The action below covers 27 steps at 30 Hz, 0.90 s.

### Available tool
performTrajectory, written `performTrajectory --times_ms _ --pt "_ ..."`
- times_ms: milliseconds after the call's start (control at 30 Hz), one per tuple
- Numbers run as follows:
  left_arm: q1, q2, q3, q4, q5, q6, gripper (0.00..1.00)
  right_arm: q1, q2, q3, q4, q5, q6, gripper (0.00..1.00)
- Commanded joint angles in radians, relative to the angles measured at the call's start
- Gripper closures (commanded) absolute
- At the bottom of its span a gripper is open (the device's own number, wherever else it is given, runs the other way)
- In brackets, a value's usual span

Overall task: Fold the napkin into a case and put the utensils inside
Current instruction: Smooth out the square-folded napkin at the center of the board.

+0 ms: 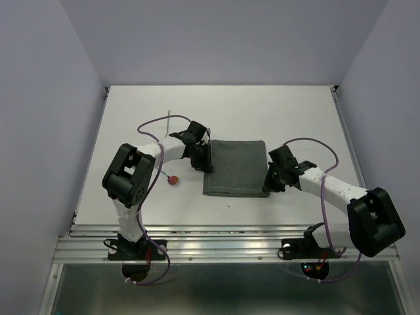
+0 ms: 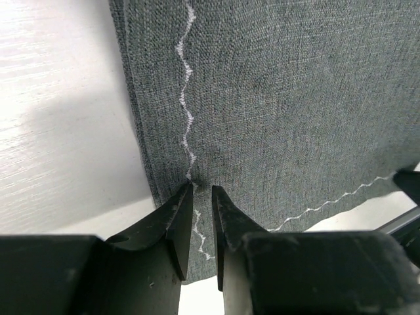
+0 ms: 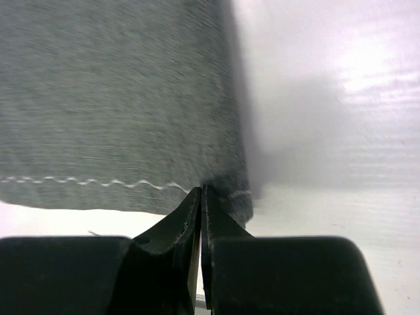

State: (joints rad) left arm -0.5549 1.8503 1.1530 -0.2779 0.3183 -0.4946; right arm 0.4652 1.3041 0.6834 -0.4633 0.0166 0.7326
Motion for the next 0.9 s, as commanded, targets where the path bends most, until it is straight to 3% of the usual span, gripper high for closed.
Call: performTrajectory --times_ms 0,133,300,400,533,667,867 --pt "-0.002 -0.007 0.079 -0.055 -0.025 0.037 0.71 0.003 0.039 -0.042 0.031 0.023 0.021 0.93" --pt "0.000 0.019 0.172 -0.083 -0.045 0.042 0.71 0.003 0.055 -0.018 0.029 -0.001 -0.004 0.94" --pt "0.012 0.081 0.327 -0.124 -0.076 0.044 0.71 0.003 -0.011 0.097 -0.035 0.132 -0.036 0.94" --pt "0.026 0.131 0.402 -0.132 -0.077 0.047 0.71 -0.058 0.017 0.189 -0.038 0.149 -0.070 0.94" --pt "0.042 0.200 0.479 -0.136 -0.061 0.050 0.71 -0.129 0.119 0.297 -0.006 0.157 -0.130 0.94" --pt "0.053 0.273 0.537 -0.150 -0.071 0.057 0.71 -0.220 0.259 0.464 0.025 0.062 -0.173 0.95" --pt "0.098 0.337 0.544 -0.147 -0.082 0.062 0.71 -0.231 0.478 0.636 0.041 -0.006 -0.203 0.96"
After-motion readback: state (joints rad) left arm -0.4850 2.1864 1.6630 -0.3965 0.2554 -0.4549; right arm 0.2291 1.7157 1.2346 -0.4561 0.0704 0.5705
